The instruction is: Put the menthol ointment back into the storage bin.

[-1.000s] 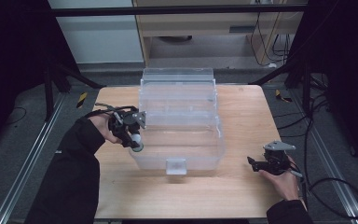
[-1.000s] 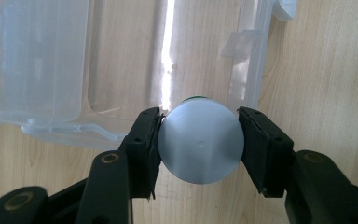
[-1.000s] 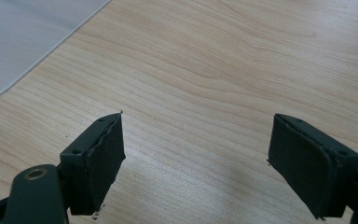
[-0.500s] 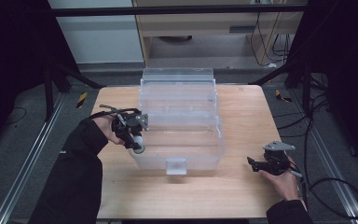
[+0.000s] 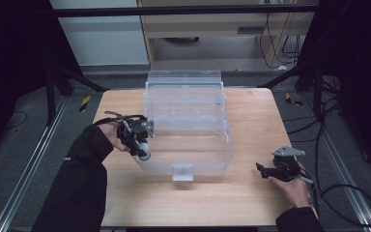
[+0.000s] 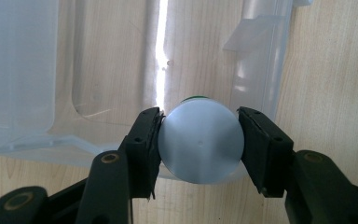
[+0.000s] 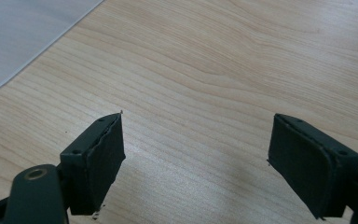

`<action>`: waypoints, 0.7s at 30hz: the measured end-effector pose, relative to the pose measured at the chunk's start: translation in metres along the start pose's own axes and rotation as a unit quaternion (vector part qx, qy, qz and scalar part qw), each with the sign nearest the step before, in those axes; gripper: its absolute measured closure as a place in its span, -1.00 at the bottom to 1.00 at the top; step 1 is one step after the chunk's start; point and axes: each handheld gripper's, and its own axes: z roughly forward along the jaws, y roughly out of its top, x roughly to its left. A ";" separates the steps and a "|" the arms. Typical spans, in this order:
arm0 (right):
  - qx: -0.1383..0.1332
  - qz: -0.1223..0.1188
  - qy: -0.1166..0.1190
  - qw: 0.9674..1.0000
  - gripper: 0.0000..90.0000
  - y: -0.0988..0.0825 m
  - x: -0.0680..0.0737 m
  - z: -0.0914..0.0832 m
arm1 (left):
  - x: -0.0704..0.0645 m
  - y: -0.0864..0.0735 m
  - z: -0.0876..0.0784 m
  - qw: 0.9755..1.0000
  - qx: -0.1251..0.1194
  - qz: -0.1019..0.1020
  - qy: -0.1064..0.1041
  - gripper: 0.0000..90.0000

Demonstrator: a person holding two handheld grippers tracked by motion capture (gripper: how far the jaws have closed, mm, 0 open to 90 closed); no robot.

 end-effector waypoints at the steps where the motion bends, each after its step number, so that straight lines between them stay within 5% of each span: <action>1: 0.000 0.000 0.000 1.000 -0.59 0.000 0.000 0.000 | 0.000 0.000 0.000 1.000 0.000 0.000 0.000 0.12; 21: 0.004 -0.003 0.002 1.000 -0.60 0.000 0.001 0.001 | 0.001 -0.004 0.012 1.000 0.003 -0.001 -0.002 0.11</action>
